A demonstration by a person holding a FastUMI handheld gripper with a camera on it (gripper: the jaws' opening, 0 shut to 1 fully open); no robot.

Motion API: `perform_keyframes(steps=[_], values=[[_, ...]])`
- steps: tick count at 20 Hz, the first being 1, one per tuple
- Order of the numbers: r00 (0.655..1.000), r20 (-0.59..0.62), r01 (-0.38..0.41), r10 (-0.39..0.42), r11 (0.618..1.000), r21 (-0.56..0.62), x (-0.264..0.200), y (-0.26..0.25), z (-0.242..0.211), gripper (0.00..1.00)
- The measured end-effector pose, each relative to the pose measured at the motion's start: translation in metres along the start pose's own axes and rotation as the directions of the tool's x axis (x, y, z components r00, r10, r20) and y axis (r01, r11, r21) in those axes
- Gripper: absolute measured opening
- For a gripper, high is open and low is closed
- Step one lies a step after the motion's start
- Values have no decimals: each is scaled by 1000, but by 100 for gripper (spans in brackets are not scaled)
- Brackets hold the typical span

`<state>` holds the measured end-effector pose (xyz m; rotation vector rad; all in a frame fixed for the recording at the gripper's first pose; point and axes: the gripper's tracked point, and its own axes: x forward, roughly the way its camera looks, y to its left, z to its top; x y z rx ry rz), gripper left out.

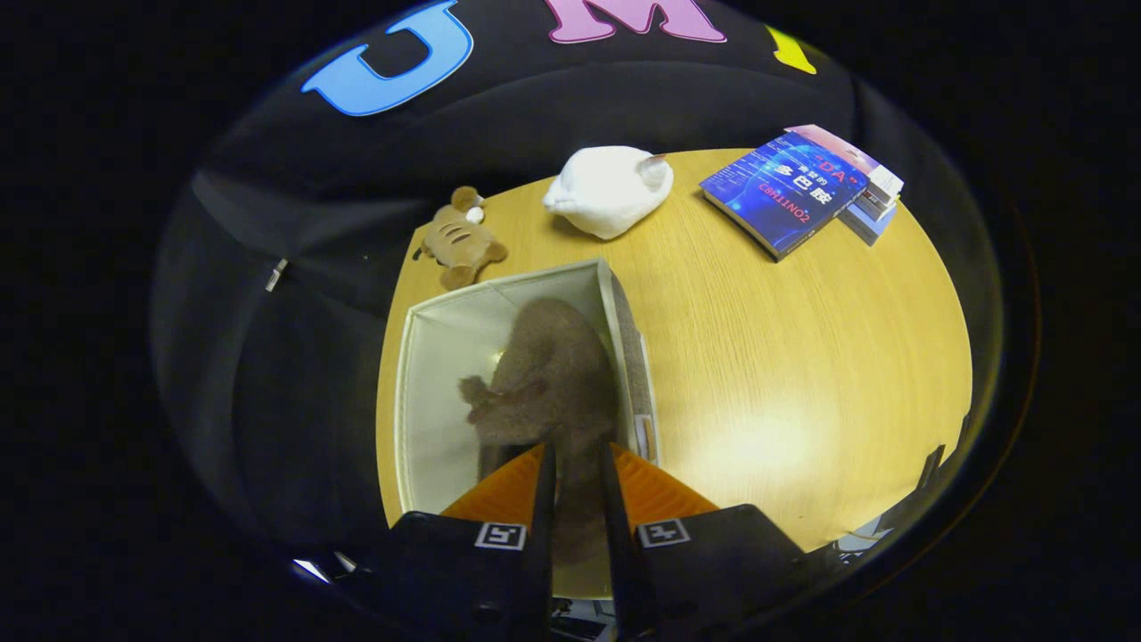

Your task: Open the storage box then place both shoes into the box .Put the left shoe in first, then the right shoe, with the right side of both shoes facing outward in a uniform manner.

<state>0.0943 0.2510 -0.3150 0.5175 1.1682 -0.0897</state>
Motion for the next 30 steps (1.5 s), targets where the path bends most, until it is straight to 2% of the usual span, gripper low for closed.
perform_keyframes(steps=[2, 4, 5, 11, 17, 23, 30], values=[[1000, 4, -29, 29, 1000, -6, -2, 7, 2, 55], [998, 0, -58, 58, 998, -12, -4, 17, 1, 86], [999, 3, -54, 54, 998, -19, -4, 15, 1, 97], [997, 25, -77, 78, 996, -43, -12, 22, 1, 99], [980, 156, -107, 126, 986, -127, -49, 12, 27, 99], [922, 357, -78, 150, 975, -206, -109, -20, 75, 99], [827, 559, 93, 70, 961, -259, -172, -98, 109, 99]])
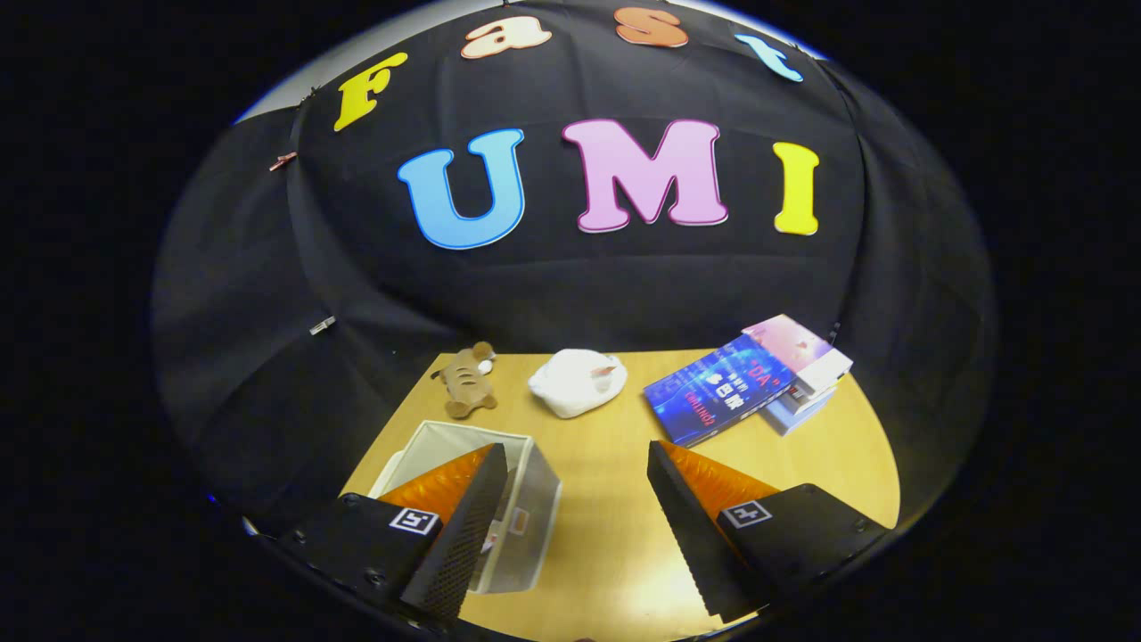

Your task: Open the storage box then place both shoes into the box .Put the left shoe in first, then the right shoe, with the right side of both shoes facing outward in a uniform manner.

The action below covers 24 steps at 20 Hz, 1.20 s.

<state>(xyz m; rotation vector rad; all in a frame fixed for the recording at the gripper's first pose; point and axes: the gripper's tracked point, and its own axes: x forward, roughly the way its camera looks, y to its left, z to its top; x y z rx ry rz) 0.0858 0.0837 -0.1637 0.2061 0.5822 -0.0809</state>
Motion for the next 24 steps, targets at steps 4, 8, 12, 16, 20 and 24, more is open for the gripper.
perform_keyframes(steps=[4, 8, 12, 16, 20, 24], values=[[996, 78, 57, -54, 997, -44, -19, -45, 12, 99], [984, 152, 108, -90, 988, -114, -47, -88, 24, 99], [968, 226, 140, -105, 979, -148, -71, -120, 34, 98], [958, 268, 148, -104, 978, -150, -93, -140, 35, 96], [954, 284, 147, -97, 976, -160, -107, -155, 27, 98], [953, 288, 133, -90, 982, -133, -116, -164, 16, 98]])
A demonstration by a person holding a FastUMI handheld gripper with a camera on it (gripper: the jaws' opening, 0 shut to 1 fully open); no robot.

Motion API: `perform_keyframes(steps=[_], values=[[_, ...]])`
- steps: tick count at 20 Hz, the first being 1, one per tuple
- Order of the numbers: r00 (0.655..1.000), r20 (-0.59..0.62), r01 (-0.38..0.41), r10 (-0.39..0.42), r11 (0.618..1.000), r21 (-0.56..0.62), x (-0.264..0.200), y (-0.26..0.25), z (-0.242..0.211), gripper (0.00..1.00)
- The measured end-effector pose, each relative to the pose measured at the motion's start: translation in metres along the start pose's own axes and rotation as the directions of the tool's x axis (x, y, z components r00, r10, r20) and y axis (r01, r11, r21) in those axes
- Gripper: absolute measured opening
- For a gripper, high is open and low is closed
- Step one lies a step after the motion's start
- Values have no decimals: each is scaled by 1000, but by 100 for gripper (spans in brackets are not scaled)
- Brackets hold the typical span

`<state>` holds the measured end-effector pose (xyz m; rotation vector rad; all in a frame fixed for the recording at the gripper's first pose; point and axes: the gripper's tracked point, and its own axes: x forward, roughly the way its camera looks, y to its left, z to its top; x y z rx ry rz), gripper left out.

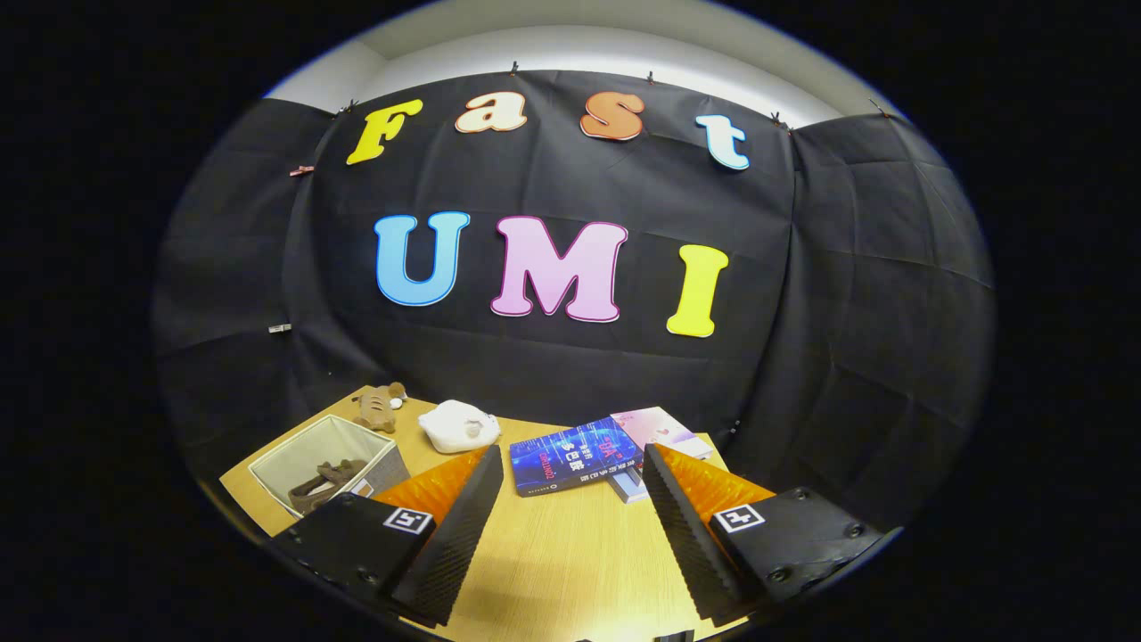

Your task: Open the storage box then place both shoes into the box .Put the left shoe in first, then the right shoe, with the right side of both shoes facing outward in a uniform manner.

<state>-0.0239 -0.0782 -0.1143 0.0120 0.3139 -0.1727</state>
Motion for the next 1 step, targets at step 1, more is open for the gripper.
perform_keyframes(steps=[1], values=[[1000, 1, -5, 5, 1000, 2, -2, -1, -1, 98]])
